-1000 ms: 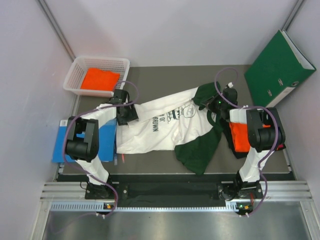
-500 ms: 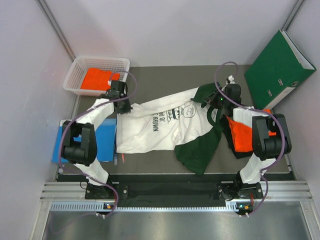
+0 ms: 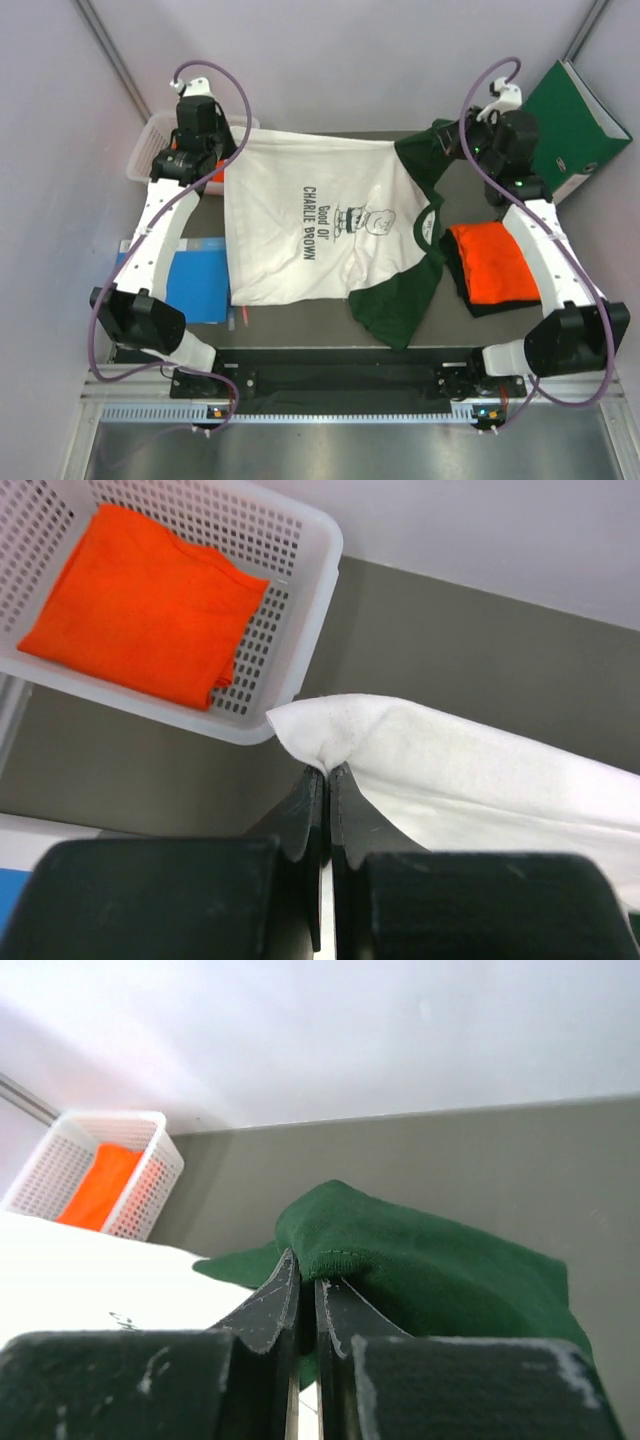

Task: Fold and stack the t-shirts
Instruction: Flatten the tshirt out

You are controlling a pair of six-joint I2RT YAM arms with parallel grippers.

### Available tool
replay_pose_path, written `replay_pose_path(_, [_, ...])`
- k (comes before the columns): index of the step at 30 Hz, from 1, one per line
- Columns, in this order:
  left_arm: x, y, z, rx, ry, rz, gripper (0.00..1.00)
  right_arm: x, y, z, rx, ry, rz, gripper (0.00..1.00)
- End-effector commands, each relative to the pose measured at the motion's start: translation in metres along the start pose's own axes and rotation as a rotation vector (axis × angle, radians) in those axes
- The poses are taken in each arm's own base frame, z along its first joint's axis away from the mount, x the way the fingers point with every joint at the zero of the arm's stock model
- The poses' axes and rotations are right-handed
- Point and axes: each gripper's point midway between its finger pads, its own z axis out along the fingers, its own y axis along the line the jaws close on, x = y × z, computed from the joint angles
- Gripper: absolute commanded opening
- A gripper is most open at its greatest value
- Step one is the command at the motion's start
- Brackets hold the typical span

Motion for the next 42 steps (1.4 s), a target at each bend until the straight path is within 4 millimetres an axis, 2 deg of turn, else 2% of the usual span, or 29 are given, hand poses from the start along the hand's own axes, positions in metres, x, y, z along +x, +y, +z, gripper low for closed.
replay_pose_path(1, [-0.062, 0.009, -0.051, -0.026, -0.148, 0.015, 0.00, -0.087, 0.042, -0.061, -0.027, -0.178, -0.157, 0.00])
replay_pose_path(2, [-0.083, 0.007, -0.069, -0.012, -0.204, 0.005, 0.00, -0.099, 0.050, -0.079, -0.033, -0.206, -0.168, 0.00])
replay_pose_path(3, [-0.093, 0.007, -0.079, -0.005, -0.228, 0.004, 0.00, -0.117, 0.060, -0.094, -0.046, -0.251, -0.190, 0.00])
replay_pose_path(4, [-0.104, 0.006, -0.093, 0.003, -0.261, 0.004, 0.00, -0.126, 0.067, -0.106, -0.058, -0.278, -0.202, 0.00])
replay_pose_path(5, [-0.121, 0.006, -0.110, 0.011, -0.303, -0.002, 0.00, -0.142, 0.078, -0.129, -0.071, -0.330, -0.216, 0.00])
replay_pose_path(7, [-0.138, 0.007, -0.134, 0.021, -0.355, -0.001, 0.00, -0.163, 0.093, -0.159, -0.089, -0.395, -0.240, 0.00])
replay_pose_path(8, [-0.150, 0.007, -0.152, 0.030, -0.388, -0.004, 0.00, -0.174, 0.103, -0.182, -0.106, -0.445, -0.251, 0.00])
replay_pose_path(10, [-0.162, 0.009, -0.177, 0.040, -0.434, -0.007, 0.00, -0.191, 0.116, -0.214, -0.127, -0.521, -0.274, 0.00])
replay_pose_path(11, [-0.170, 0.010, -0.192, 0.051, -0.464, -0.012, 0.00, -0.200, 0.125, -0.240, -0.142, -0.578, -0.283, 0.00])
replay_pose_path(12, [-0.173, 0.011, -0.201, 0.058, -0.481, -0.015, 0.00, -0.207, 0.129, -0.255, -0.149, -0.620, -0.288, 0.00])
replay_pose_path(13, [-0.177, 0.013, -0.221, 0.072, -0.517, -0.023, 0.00, -0.211, 0.134, -0.270, -0.157, -0.655, -0.292, 0.00])
replay_pose_path(14, [-0.180, 0.015, -0.233, 0.078, -0.540, -0.028, 0.00, -0.215, 0.140, -0.297, -0.170, -0.709, -0.300, 0.00])
replay_pose_path(15, [-0.181, 0.016, -0.242, 0.085, -0.552, -0.031, 0.00, -0.218, 0.144, -0.311, -0.175, -0.740, -0.305, 0.00])
replay_pose_path(16, [-0.183, 0.019, -0.261, 0.097, -0.581, -0.038, 0.00, -0.220, 0.145, -0.324, -0.173, -0.763, -0.304, 0.00])
replay_pose_path(17, [-0.185, 0.021, -0.272, 0.105, -0.598, -0.042, 0.00, -0.223, 0.150, -0.347, -0.180, -0.807, -0.314, 0.00])
replay_pose_path(18, [-0.184, 0.022, -0.281, 0.110, -0.606, -0.042, 0.00, -0.223, 0.151, -0.357, -0.178, -0.823, -0.319, 0.00])
replay_pose_path(19, [-0.184, 0.026, -0.297, 0.120, -0.628, -0.049, 0.00, -0.223, 0.154, -0.376, -0.180, -0.853, -0.319, 0.00])
replay_pose_path(23, [-0.184, 0.038, -0.342, 0.130, -0.695, -0.057, 0.00, -0.226, 0.164, -0.422, -0.195, -0.925, -0.329, 0.00])
replay_pose_path(26, [-0.182, 0.048, -0.368, 0.119, -0.726, -0.058, 0.00, -0.229, 0.173, -0.451, -0.212, -0.968, -0.334, 0.00])
replay_pose_path(29, [-0.180, 0.054, -0.386, 0.116, -0.750, -0.062, 0.00, -0.233, 0.181, -0.469, -0.239, -1.002, -0.332, 0.00])
replay_pose_path(31, [-0.179, 0.056, -0.390, 0.115, -0.753, -0.059, 0.00, -0.236, 0.182, -0.467, -0.236, -0.994, -0.331, 0.00])
replay_pose_path(32, [-0.178, 0.057, -0.389, 0.109, -0.748, -0.057, 0.00, -0.238, 0.184, -0.471, -0.237, -1.004, -0.330, 0.00])
replay_pose_path(34, [-0.178, 0.058, -0.380, 0.087, -0.730, -0.049, 0.00, -0.240, 0.183, -0.463, -0.231, -0.985, -0.329, 0.00])
replay_pose_path(36, [-0.177, 0.058, -0.369, 0.068, -0.707, -0.043, 0.00, -0.241, 0.178, -0.448, -0.213, -0.962, -0.322, 0.00])
replay_pose_path(37, [-0.172, 0.056, -0.354, 0.056, -0.675, -0.032, 0.00, -0.243, 0.175, -0.434, -0.203, -0.942, -0.315, 0.00])
replay_pose_path(38, [-0.170, 0.055, -0.345, 0.048, -0.655, -0.025, 0.00, -0.239, 0.168, -0.415, -0.188, -0.903, -0.302, 0.00])
replay_pose_path(40, [-0.159, 0.050, -0.309, 0.033, -0.581, 0.000, 0.00, -0.235, 0.161, -0.382, -0.178, -0.838, -0.295, 0.00])
replay_pose_path(41, [-0.155, 0.048, -0.298, 0.028, -0.556, 0.006, 0.00, -0.227, 0.153, -0.358, -0.169, -0.789, -0.282, 0.00])
replay_pose_path(42, [-0.152, 0.045, -0.283, 0.026, -0.533, 0.013, 0.00, -0.222, 0.149, -0.343, -0.168, -0.763, -0.274, 0.00])
